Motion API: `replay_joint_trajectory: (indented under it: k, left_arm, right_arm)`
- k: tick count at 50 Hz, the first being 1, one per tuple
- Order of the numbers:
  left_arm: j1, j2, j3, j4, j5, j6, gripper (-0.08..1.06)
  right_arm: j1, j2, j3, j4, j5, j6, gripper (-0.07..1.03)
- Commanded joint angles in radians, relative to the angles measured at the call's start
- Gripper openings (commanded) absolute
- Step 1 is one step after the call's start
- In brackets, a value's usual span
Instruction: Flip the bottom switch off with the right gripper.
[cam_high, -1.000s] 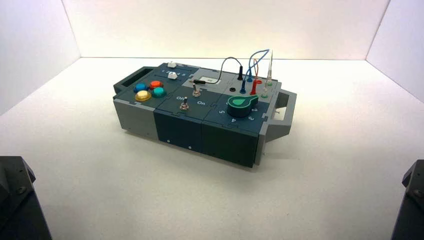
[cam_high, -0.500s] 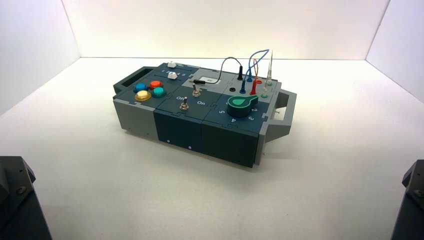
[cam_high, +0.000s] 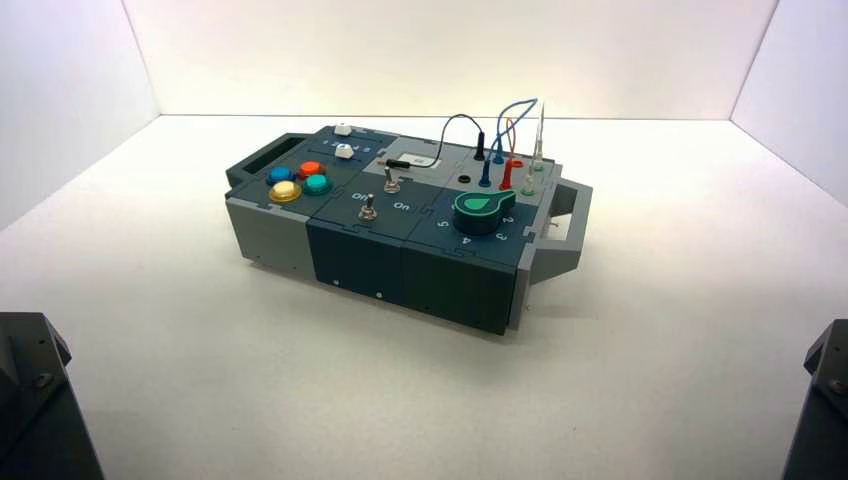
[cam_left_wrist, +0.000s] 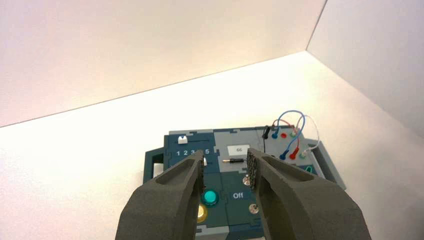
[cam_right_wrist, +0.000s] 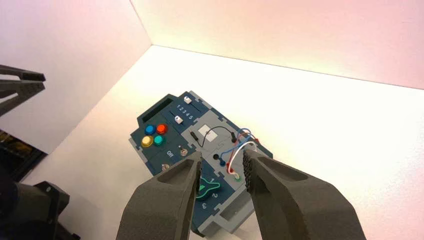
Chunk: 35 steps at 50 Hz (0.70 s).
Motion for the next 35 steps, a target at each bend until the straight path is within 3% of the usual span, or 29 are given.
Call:
replay_joint_trajectory:
  k: [1, 17, 35]
  left_arm:
    - [0.005, 0.044, -0.049, 0.002, -0.009, 0.011, 0.47]
    - [0.005, 0.120, -0.103, 0.002, -0.009, 0.012, 0.47]
    - [0.005, 0.178, -0.132, 0.002, -0.015, 0.015, 0.47]
  right_arm:
    - [0.003, 0.063, -0.051, 0.003, -0.003, -0.002, 0.45]
    - [0.003, 0.184, -0.106, -0.005, 0.025, -0.005, 0.45]
    - [0.003, 0.268, -0.087, -0.051, 0.025, -0.009, 0.45]
